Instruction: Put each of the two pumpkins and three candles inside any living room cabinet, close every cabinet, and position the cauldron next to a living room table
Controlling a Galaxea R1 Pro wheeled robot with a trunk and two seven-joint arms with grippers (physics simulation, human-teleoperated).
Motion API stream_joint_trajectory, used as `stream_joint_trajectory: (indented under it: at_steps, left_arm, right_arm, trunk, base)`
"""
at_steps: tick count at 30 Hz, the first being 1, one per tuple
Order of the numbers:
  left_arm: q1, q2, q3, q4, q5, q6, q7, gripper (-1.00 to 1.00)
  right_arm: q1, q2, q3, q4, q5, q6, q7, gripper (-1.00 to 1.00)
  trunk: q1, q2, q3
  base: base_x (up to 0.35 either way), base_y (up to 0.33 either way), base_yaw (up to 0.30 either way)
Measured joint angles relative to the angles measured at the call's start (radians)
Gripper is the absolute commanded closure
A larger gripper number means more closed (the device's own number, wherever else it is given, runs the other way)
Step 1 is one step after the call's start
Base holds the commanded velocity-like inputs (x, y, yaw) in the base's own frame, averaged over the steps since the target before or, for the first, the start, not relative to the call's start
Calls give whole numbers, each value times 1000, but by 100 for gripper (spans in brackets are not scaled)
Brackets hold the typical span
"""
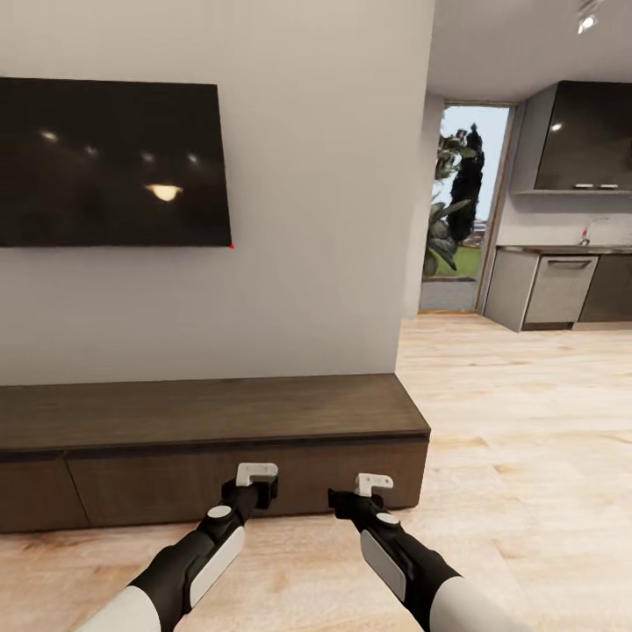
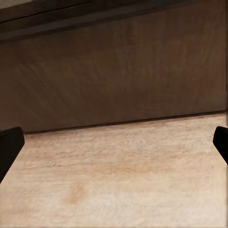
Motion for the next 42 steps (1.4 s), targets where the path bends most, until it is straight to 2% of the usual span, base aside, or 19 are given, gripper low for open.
stream_joint_trajectory:
  at_steps: [2, 5, 8, 13, 18, 23, 29, 42]
  left_arm:
    - [0, -4, 0, -5, 17, 49, 8, -100]
    - [0, -5, 0, -5, 46, 60, 10, -100]
    - [0, -2, -1, -4, 97, 67, 14, -100]
    - [3, -1, -2, -3, 128, 79, 48, -100]
    - [4, -4, -2, -1, 142, 85, 69, -100]
    - [5, 1, -2, -2, 198, 88, 73, -100]
    - [5, 2, -2, 0, 216, 88, 74, -100]
    - [5, 2, -3, 6, 219, 80, 73, -100]
  right_arm:
    - [4, -8, 0, 4, -1, 5, 0, -100]
    - [4, -14, -1, 8, -1, 13, 0, -100]
    - [5, -37, 0, 11, -3, 13, 3, -100]
    - [11, -66, 0, 13, -5, 8, 6, -100]
    - [17, -74, -1, 14, -3, 3, 8, -100]
    - [18, -77, 0, 16, -2, 2, 10, -100]
    - [31, -88, -1, 16, -5, 1, 11, -100]
    - [37, -92, -1, 16, -4, -1, 12, -100]
  trunk:
    - [-8, 14, 6]
    - [-19, 35, 16]
    - [-31, 56, 25]
    - [-50, 91, 41]
    - [-69, 126, 56]
    - [-88, 161, 72]
    - [-111, 203, 91]
    - [-160, 294, 131]
  base:
    - [0, 0, 0]
    - [0, 0, 0]
    - [0, 0, 0]
    - [0, 0, 0]
    - [0, 0, 0]
    - [-2, 0, 0]
    - [-200, 0, 0]
    - [-330, 0, 6]
